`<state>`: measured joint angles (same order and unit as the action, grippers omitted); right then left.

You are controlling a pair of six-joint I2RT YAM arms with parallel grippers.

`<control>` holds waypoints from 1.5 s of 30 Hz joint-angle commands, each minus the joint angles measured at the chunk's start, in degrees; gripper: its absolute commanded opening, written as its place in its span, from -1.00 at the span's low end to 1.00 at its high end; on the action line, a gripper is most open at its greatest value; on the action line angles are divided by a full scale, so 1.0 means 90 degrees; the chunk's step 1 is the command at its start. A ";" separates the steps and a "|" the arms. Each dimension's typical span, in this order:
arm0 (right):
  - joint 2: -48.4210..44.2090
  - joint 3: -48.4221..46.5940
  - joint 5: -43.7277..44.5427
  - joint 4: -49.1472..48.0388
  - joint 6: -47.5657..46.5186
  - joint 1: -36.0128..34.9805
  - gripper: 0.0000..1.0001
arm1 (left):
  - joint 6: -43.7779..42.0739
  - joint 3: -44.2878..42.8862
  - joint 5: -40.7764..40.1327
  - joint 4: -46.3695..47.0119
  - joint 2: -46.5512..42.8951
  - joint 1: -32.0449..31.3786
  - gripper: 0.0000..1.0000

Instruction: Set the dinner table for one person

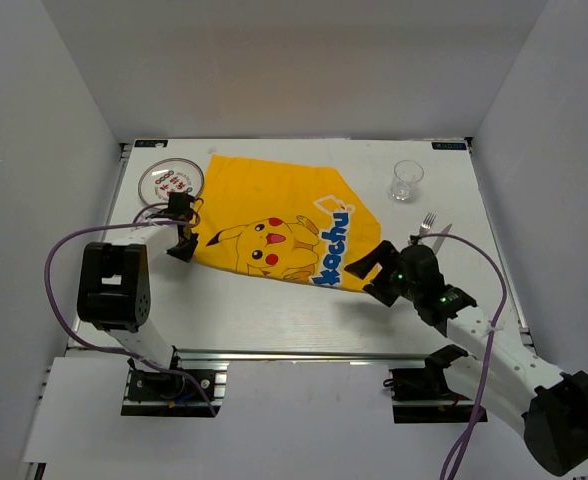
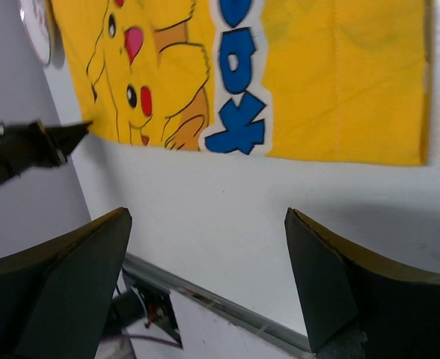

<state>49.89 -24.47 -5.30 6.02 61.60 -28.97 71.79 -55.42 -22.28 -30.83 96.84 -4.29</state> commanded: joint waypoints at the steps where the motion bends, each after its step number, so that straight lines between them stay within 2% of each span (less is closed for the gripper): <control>1: -0.0172 0.0335 0.1211 0.0288 0.1561 -0.0150 0.78 | -0.0173 0.0161 0.0171 -0.0022 -0.0573 -0.0040 -1.00; 2: -0.0153 0.0433 0.1378 0.0298 0.1911 -0.0208 0.78 | -0.0213 0.0161 0.0200 -0.0012 -0.0632 -0.0040 -1.00; 10: 0.0842 0.0189 0.2842 0.0503 0.2676 -0.0189 0.77 | -0.0428 0.0083 0.0425 -0.0002 -0.0886 -0.0098 -1.00; 18: 0.1820 -0.0055 0.2678 0.0454 0.3330 -0.0345 0.66 | -0.0545 0.0103 0.0493 0.0066 -0.0916 -0.0099 -1.00; 21: 0.1879 -0.0035 0.2747 0.0522 0.3594 -0.0423 0.54 | -0.0535 0.0152 0.0581 0.0154 -0.0965 -0.0099 -1.00; 24: 0.1976 -0.0055 0.2805 0.0688 0.3809 -0.0531 0.27 | -0.0535 0.0162 0.0650 0.0193 -0.0994 -0.0099 -1.00; 25: 0.1986 -0.0035 0.2825 0.0756 0.3964 -0.0560 -0.02 | -0.0545 0.0161 0.0659 0.0193 -0.1013 -0.0099 -1.00; 28: 0.2064 0.0110 0.2903 0.0786 0.4170 -0.0619 -0.42 | -0.0545 0.0171 0.0698 0.0193 -0.1072 -0.0099 -1.00; 32: 0.2142 0.0248 0.3078 0.0815 0.4297 -0.0619 -0.82 | -0.0574 0.0181 0.0669 0.0183 -0.1150 -0.0099 -1.00; 33: 0.2142 0.0258 0.3098 0.0825 0.4317 -0.0609 -1.00 | -0.0584 0.0181 0.0669 0.0154 -0.1150 -0.0099 -1.00; 37: 0.1977 0.0258 0.3371 0.0874 0.4288 -0.0599 -1.00 | -0.0623 0.0210 0.0650 0.0164 -0.1316 -0.0099 -1.00; 39: 0.1869 0.0025 0.3616 0.0932 0.3880 -0.0619 -1.00 | -0.0730 0.0259 0.0795 0.0368 -0.1394 -0.0099 -1.00; 42: 0.1713 -0.0677 0.3957 0.1088 0.2913 -0.0629 -1.00 | -0.1421 0.0279 0.1215 0.0866 -0.1638 -0.0099 -1.00; 45: 0.1353 -0.1342 0.4328 0.1177 0.1742 -0.0619 -1.00 | -0.1812 0.0065 0.1498 0.0926 -0.1980 -0.0099 -1.00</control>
<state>65.60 -29.78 26.17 15.81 88.33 -34.28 61.04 -52.99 -12.40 -25.96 84.05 -5.02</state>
